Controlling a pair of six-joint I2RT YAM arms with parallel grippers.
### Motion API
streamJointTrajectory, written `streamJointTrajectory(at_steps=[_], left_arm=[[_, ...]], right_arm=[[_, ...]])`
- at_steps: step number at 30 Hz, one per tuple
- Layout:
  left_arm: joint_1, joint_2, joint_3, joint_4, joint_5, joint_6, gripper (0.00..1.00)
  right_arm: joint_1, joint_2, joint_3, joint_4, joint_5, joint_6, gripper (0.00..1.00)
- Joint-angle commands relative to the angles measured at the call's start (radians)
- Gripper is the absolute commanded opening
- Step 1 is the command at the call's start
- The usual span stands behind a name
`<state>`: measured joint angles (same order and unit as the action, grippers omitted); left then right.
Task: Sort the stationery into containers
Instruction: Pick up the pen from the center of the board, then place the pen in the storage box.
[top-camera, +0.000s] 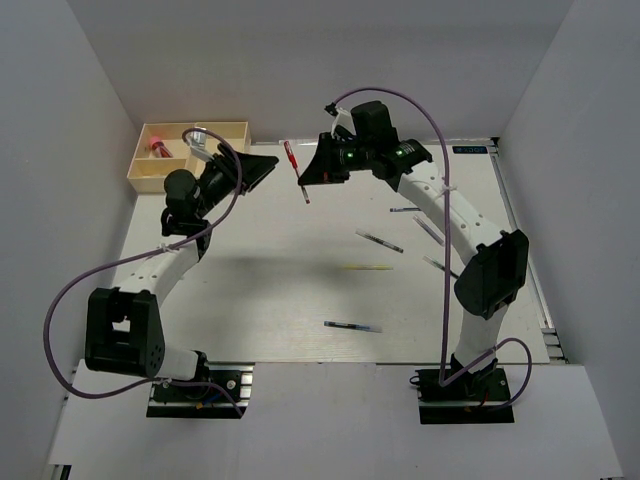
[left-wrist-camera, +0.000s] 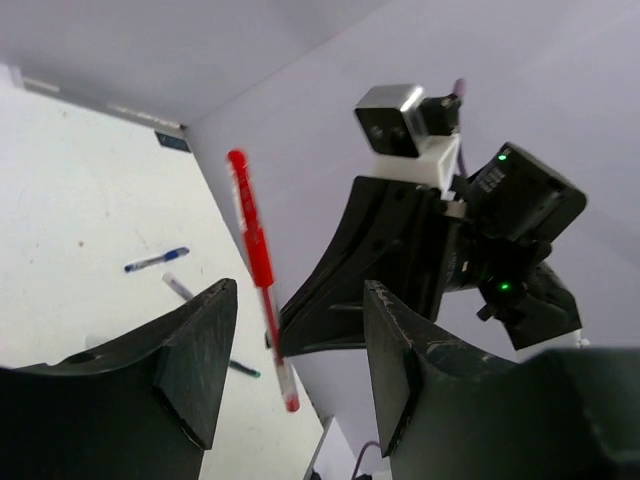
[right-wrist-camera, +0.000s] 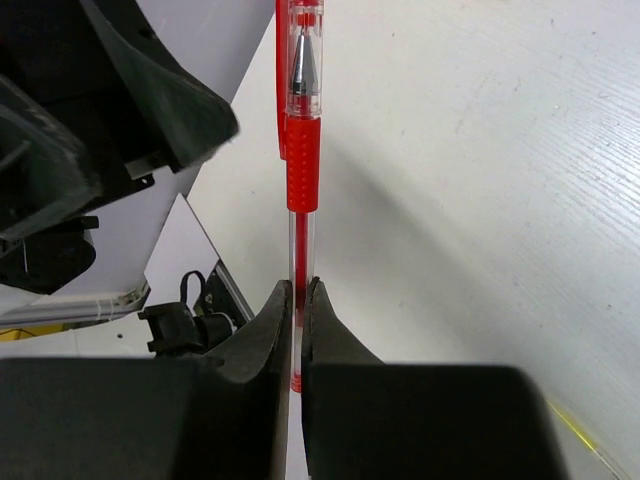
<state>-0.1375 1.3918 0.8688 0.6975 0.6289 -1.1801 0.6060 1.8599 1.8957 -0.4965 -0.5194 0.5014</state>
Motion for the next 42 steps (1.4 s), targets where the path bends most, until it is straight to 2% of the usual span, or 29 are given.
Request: streamJointTrajectory(at_steps=[1,5,9,22,37,40,42], left_arm=[[0.004,-0.002,0.044,0.03,-0.02,-0.013,0.63],[-0.005,-0.007,0.027,0.025,-0.029,-0.012,0.56],[-0.014,-0.005,0.015,0.01,-0.032,-0.007,0.55],[-0.059,0.039,-0.001,-0.035,-0.038,0.02,0.59],[-0.109,0.052,-0.028,-0.026,-0.041,0.013,0.46],[-0.119,0.05,-0.031,-0.033,-0.046,0.013,0.37],[-0.119,0.046,-0.033,-0.033,-0.054,0.013,0.34]], right_arm=[[-0.002,-0.036,0.003,0.019,-0.014,0.026,0.0],[0.0,-0.045,0.0,0.026,-0.016,0.032,0.0],[0.0,-0.036,0.006,0.03,-0.024,0.04,0.0],[0.0,-0.044,-0.004,0.038,-0.045,0.051,0.0],[0.0,-0.016,-0.02,0.056,-0.071,0.078,0.0],[0.0,-0.016,-0.021,0.059,-0.074,0.077,0.0],[-0.002,-0.018,-0.026,0.061,-0.074,0.078,0.0]])
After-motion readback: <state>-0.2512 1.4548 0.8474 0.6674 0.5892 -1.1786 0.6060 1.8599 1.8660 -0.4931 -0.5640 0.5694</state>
